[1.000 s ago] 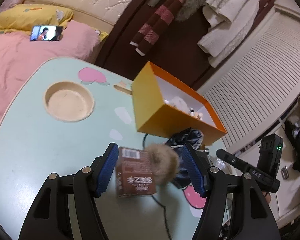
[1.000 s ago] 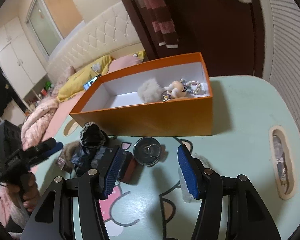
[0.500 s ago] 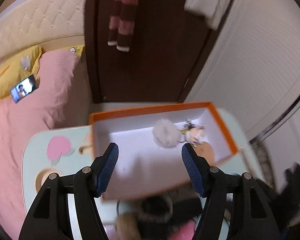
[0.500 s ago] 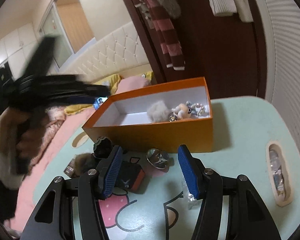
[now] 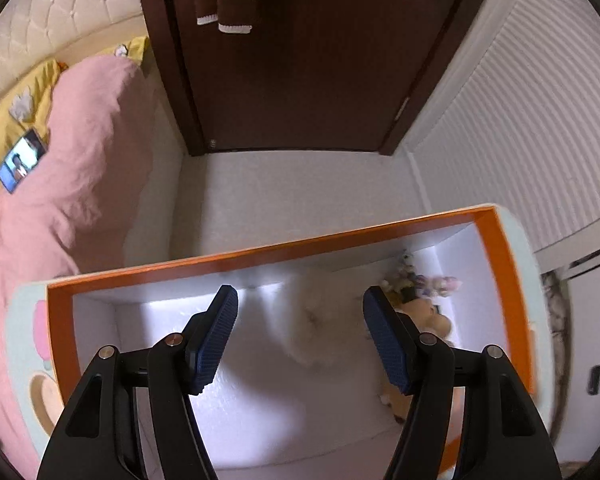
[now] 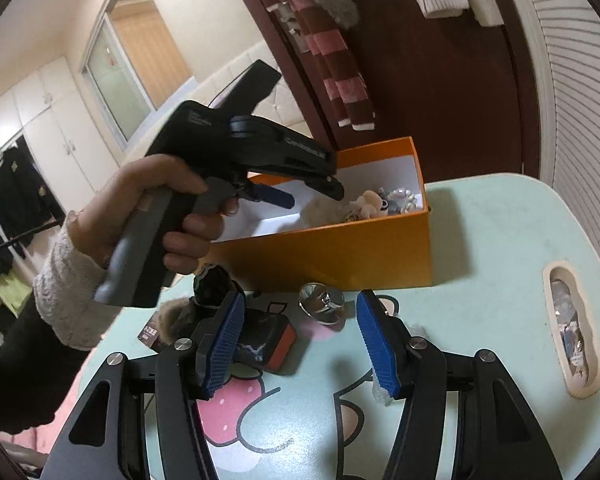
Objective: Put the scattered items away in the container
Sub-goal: 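Grasp the white fluffy pompom in the box and place it on the table with the left gripper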
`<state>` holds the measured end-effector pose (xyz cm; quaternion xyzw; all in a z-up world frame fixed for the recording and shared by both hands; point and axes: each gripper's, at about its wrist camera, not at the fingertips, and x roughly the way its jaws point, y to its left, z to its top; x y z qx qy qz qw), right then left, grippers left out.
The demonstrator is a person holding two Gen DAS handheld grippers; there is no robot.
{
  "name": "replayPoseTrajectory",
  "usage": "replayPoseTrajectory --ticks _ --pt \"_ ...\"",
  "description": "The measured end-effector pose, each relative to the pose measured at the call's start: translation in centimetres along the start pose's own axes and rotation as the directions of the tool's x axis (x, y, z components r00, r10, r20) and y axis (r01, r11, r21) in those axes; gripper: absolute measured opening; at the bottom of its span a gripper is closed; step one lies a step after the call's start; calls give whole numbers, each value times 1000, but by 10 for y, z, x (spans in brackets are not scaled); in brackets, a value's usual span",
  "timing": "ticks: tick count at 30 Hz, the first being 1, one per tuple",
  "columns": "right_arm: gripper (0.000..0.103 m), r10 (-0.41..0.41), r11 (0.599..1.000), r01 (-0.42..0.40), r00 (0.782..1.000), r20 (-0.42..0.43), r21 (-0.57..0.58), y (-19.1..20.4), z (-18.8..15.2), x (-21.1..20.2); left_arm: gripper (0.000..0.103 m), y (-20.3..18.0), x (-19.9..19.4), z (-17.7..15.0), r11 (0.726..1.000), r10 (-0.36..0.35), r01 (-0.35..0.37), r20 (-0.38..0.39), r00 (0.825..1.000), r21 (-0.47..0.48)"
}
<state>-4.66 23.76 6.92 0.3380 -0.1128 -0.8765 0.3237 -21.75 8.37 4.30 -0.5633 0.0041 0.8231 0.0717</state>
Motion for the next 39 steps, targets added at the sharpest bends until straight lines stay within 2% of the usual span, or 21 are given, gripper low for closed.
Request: replayPoseTrajectory --ticks 1,2,3,7,10,14,18,22,27,29,34,37,39 --pt "58 3 1000 -3 1000 -1 1 0 0 0 53 -4 5 -2 1000 7 -7 -15 1000 6" --pt "58 3 1000 -3 1000 2 1 1 0 -1 42 -5 10 -3 1000 12 -12 -37 999 8" --pt "58 3 1000 -3 1000 3 -1 1 0 -1 38 -5 10 -3 1000 20 -20 -34 999 12" --pt "58 9 1000 -9 1000 4 12 -1 1 -1 35 -9 12 -1 998 34 -31 -49 998 57" --pt "58 6 1000 -6 1000 5 14 0 1 -1 31 -3 8 -4 999 -19 21 -35 999 34" --pt "58 0 1000 0 1000 3 6 1 -1 1 30 14 -21 -9 990 -134 135 56 989 -27" --pt "58 -3 1000 3 1000 -7 8 1 -3 4 30 30 -70 -23 976 -208 216 171 963 -32" --pt "58 -9 1000 9 1000 -3 3 3 -5 3 30 52 -111 -52 961 -259 276 246 934 -36" --pt "58 -14 1000 14 1000 1 -1 5 -5 3 30 82 -140 -102 932 -315 354 311 897 -75" --pt "58 -19 1000 19 1000 2 -7 7 -6 3 30 91 -140 -123 926 -325 367 309 894 -88" --pt "58 -27 999 27 1000 7 -26 13 -5 2 30 95 -122 -182 925 -337 368 247 909 -91" --pt "58 -31 999 32 999 7 -41 19 -4 2 30 94 -113 -215 911 -374 401 218 902 -93" --pt "58 -34 998 35 999 7 -52 22 -3 3 30 93 -110 -229 912 -371 399 219 902 -97"
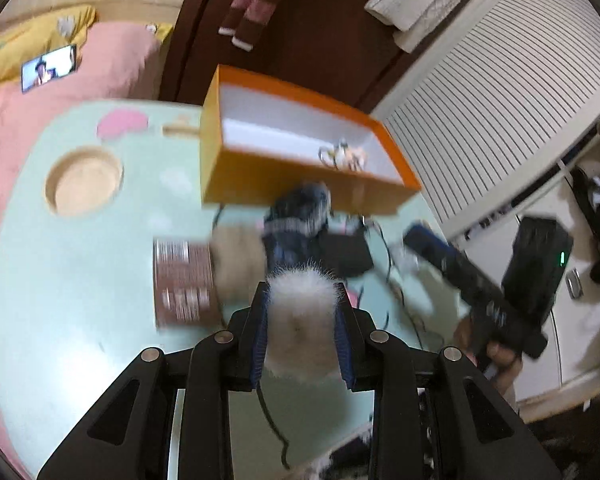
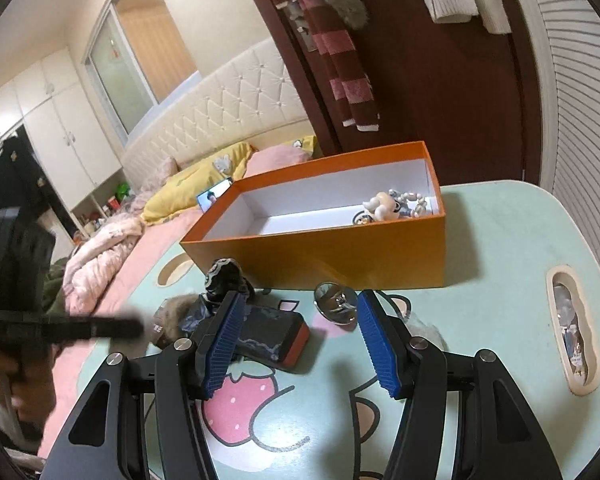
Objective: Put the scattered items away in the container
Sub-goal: 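Grasp the white fluffy pompom in the box and place it on the table with the left gripper, then grasp the plush cartoon figure in the box and lift it out with the right gripper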
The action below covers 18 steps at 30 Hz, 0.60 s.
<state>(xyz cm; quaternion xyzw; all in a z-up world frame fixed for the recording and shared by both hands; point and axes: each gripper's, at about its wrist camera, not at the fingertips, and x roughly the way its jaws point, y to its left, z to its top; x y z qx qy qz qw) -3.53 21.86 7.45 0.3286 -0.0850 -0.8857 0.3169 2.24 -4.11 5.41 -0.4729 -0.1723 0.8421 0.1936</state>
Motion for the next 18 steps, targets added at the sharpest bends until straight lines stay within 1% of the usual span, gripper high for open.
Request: replayPoseTrajectory --ticks 3,7,10,12,13,14,15,16,18 --pt "58 -9 1000 9 1000 13 -10 4 3 -2 30 2 4 -7 999 36 -36 3 999 0" --pt "58 -22 999 21 999 32 27 -2 11 -9 30 -4 18 -11 998 44 -43 -10 999 36" --pt "58 -87 995 85 995 42 44 -12 14 -17 32 -6 26 -13 997 55 -54 -5 998 53" --pt "59 -154 987 152 987 41 50 -20 13 -21 38 -4 27 -14 998 46 -47 20 999 43" --pt "59 -173 984 171 984 36 57 -24 11 -23 40 -3 25 -15 999 39 -40 47 998 33" --pt "59 -186 980 184 982 26 71 -27 8 -24 47 -1 22 -16 999 33 -35 69 997 26" --pt "59 -189 978 187 982 9 91 -31 6 -24 55 1 19 -18 1000 20 -22 94 995 19" --pt "59 -183 977 183 983 -9 113 -35 2 -23 58 2 15 -19 1000 0 -2 112 994 16" --pt "59 -166 974 170 985 -39 151 -40 -5 -21 59 5 8 -25 999 -49 49 143 988 9"
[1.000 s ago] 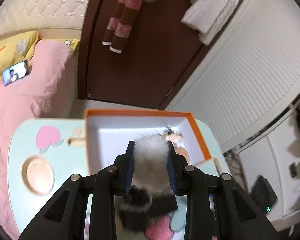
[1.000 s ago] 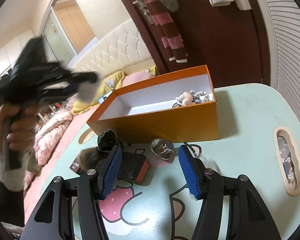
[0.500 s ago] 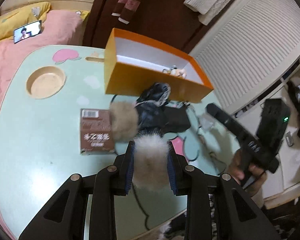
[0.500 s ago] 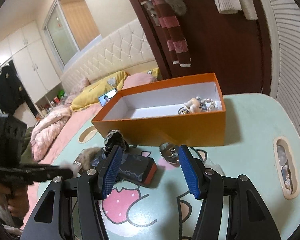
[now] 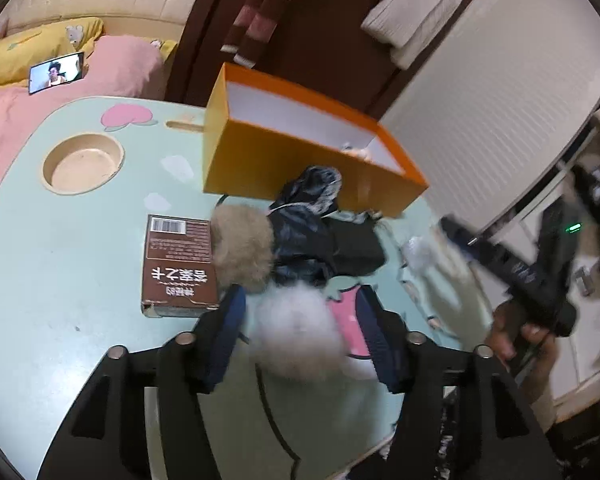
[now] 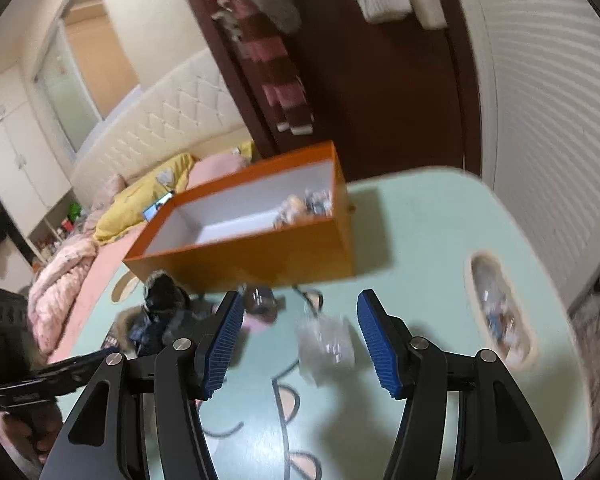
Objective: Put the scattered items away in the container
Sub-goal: 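Grasp the plush cartoon figure in the box and lift it out with the right gripper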
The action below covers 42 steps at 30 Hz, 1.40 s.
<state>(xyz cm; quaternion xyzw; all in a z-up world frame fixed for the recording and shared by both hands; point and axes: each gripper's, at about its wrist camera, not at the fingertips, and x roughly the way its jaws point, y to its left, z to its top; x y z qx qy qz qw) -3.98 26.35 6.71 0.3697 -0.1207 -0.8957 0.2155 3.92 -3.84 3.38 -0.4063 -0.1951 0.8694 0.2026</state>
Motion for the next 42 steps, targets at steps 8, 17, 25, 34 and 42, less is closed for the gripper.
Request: replayPoseTrajectory --ticks 8,17,25,34,42 --pt "59 146 989 -145 981 -127 18 23 -17 21 59 4 -14 -10 999 -15 13 66 998 33" --pt "59 67 966 -72 997 -28 -249 70 48 7 59 7 -10 -13 999 -45 45 136 990 6" --pt "35 -207 936 89 922 -327 -341 82 124 112 59 16 -15 -17 999 -46 49 186 982 -13" --pt "36 -387 883 168 789 -478 -438 79 114 178 59 18 -15 -17 997 -71 77 180 981 -27" --pt "35 -407 855 183 817 -409 -486 88 106 171 59 21 -17 -17 995 -69 81 183 981 -58"
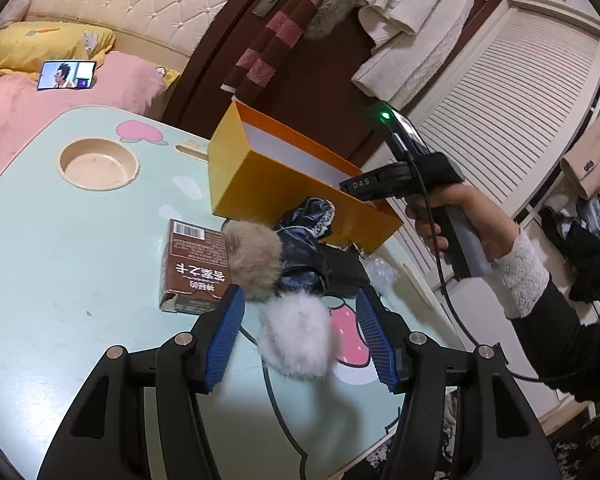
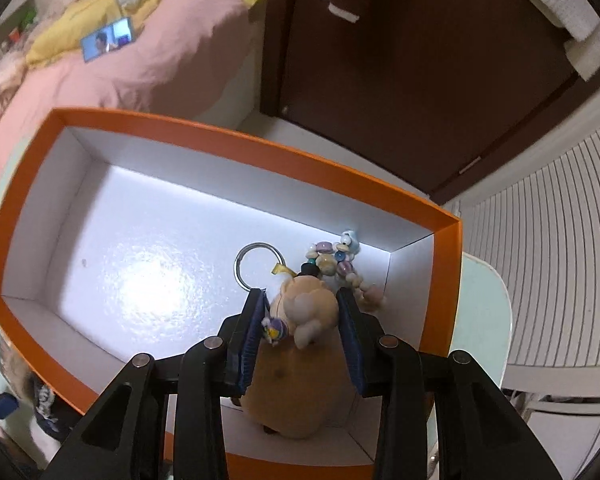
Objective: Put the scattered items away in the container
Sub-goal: 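Grasp the plush cartoon figure in the box and lift it out with the right gripper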
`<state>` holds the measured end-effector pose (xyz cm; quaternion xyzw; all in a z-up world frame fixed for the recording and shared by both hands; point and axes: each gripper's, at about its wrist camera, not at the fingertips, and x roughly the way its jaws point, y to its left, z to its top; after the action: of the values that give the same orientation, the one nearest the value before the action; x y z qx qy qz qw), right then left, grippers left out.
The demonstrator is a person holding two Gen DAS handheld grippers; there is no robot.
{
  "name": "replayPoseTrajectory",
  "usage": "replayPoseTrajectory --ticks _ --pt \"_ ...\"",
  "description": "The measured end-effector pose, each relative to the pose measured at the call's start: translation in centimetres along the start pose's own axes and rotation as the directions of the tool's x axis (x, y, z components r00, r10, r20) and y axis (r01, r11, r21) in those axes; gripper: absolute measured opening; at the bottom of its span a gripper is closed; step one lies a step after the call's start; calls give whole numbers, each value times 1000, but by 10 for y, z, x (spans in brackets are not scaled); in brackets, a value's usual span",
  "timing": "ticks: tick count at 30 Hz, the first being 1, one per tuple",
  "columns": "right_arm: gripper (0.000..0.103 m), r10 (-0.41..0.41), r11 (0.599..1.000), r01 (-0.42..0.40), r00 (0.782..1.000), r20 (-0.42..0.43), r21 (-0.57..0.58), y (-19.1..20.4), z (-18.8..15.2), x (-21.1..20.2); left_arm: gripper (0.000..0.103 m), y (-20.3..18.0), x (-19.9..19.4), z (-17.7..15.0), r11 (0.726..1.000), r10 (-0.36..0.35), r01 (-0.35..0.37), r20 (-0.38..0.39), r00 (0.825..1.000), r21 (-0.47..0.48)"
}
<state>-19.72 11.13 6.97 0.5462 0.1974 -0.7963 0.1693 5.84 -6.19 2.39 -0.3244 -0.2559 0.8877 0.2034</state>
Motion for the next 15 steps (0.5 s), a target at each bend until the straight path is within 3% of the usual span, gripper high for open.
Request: replayPoseTrajectory --ticks 3,6,11,15 --pt "35 30 999 -32 996 82 21 -2 -6 -22 59 2 -1 1 1000 1 0 10 1000 -18" --pt "35 123 989 -134 979 160 61 -5 -17 -50 59 2 0 0 1000 12 -11 20 1000 -21" --pt "35 294 945 -324 909 295 55 -6 -51 -98 59 2 -1 0 1000 23 -23 30 999 -20" --pt "35 410 892 -451 846 341 46 -5 -86 -117 59 4 0 0 999 25 -24 32 999 -28"
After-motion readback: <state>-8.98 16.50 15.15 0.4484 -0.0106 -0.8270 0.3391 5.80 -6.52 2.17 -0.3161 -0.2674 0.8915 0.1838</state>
